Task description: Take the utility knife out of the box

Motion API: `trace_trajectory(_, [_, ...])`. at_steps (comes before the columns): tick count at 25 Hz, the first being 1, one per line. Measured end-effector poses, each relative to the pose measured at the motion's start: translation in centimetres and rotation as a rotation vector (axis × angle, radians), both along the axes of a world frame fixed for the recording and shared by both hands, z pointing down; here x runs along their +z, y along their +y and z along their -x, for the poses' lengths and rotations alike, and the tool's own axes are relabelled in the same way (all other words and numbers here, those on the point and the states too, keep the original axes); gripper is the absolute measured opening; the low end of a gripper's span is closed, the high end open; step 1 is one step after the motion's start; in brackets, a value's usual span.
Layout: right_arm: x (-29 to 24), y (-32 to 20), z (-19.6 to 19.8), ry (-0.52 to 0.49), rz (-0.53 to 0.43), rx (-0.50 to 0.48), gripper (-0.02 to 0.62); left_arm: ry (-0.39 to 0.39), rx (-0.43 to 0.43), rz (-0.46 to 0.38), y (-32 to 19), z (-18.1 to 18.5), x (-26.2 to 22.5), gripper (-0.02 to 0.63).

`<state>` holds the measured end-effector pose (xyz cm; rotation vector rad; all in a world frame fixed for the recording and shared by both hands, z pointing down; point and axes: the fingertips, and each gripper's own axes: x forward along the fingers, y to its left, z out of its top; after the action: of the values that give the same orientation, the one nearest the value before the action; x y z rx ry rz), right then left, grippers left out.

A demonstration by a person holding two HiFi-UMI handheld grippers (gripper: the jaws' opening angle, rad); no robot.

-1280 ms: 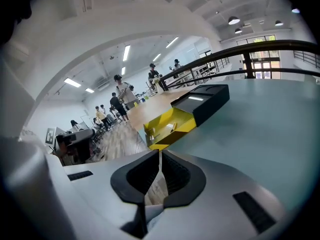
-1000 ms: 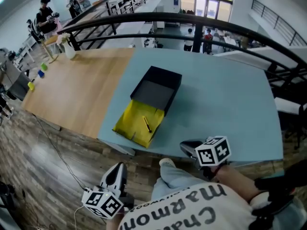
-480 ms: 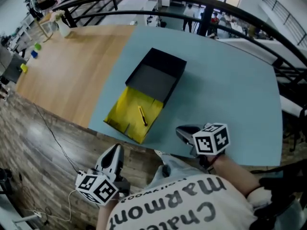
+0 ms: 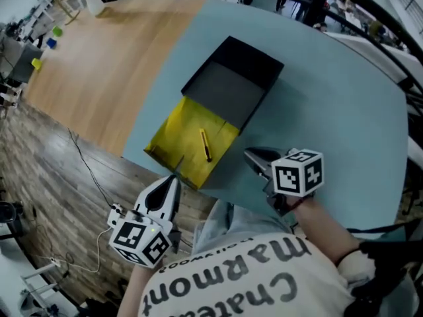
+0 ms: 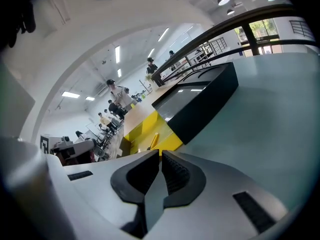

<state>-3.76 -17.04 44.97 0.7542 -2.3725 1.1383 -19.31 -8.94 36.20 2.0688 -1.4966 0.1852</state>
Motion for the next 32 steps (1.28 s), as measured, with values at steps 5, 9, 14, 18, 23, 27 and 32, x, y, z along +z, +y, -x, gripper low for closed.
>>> trace_trajectory(5, [2.0,-1.5,0.7,-0.011,0.028,-0.016,0.041,0.008,0.004,-0.001,-3.4,0.1,0.8,0.002])
trace_trajectory(9, [3.2,-2.5,0.9,-0.021,0.050,-0.019,0.041,-0.111,0.043,0.031,-5.6,-0.2,2.5,0.002])
trace_trajectory(14, [4.1,-3.5,0.9,-0.057,0.088,-0.005,0.041,-0.197,0.097,0.157,-6.6,-1.4,5.9,0.003])
trace_trajectory(18, [3.2,-4.6,1.1,-0.089,0.076,-0.018,0.041,-0.207,0.145,0.202,-8.1,-2.9,6.9,0.017])
trace_trajectory(23, [3.1,-5.0,0.9,-0.110,0.104,-0.008,0.041,-0.242,0.181,0.261,-9.4,-3.7,8.1,0.117])
trace_trajectory(27, [3.5,-5.0,0.6,-0.106,0.117,-0.007,0.041,-0.303,0.228,0.336,-9.8,-4.1,10.1,0.131])
trace_trajectory(32, [2.9,-5.7,0.0,-0.123,0.116,0.029,0.041,-0.386,0.302,0.455,-9.7,-4.7,12.2,0.156])
